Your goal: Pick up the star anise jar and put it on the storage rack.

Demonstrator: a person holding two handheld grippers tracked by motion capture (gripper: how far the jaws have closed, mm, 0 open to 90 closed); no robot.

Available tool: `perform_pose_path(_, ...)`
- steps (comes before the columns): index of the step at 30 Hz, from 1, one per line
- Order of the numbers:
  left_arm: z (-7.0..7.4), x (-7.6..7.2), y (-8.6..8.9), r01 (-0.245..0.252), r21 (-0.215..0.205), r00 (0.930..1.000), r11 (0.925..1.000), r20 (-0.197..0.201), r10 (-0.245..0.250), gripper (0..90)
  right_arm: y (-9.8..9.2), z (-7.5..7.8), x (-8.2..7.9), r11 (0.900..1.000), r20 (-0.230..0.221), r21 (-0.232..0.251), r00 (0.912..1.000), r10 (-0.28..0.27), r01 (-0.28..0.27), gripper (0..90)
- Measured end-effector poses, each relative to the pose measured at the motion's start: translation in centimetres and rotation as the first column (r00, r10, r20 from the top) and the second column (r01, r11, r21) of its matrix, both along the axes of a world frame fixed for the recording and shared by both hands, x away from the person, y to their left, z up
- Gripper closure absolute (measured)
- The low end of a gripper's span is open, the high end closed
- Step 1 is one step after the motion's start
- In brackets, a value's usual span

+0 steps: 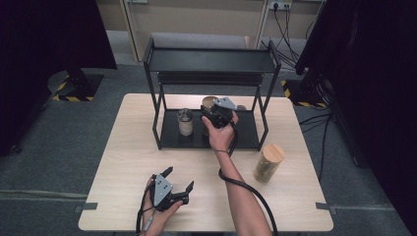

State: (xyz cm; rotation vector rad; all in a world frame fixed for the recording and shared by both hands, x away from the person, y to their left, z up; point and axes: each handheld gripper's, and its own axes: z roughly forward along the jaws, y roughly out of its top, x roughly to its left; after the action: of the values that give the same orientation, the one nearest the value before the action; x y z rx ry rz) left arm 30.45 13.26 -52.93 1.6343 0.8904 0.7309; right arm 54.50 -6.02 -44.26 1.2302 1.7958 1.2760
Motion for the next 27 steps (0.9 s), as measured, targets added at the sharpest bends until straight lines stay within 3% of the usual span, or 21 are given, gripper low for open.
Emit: perform_pose_path(27, -0.01, -0.02, -0.01, 0.000, 0.001, 1.0000, 1.0000, 0.003, 0.000, 9.5, 0.15, -0.55, -0.71, 0.999, 0.025, -0.022, 0.9994, 0.024, -0.023, 25.2)
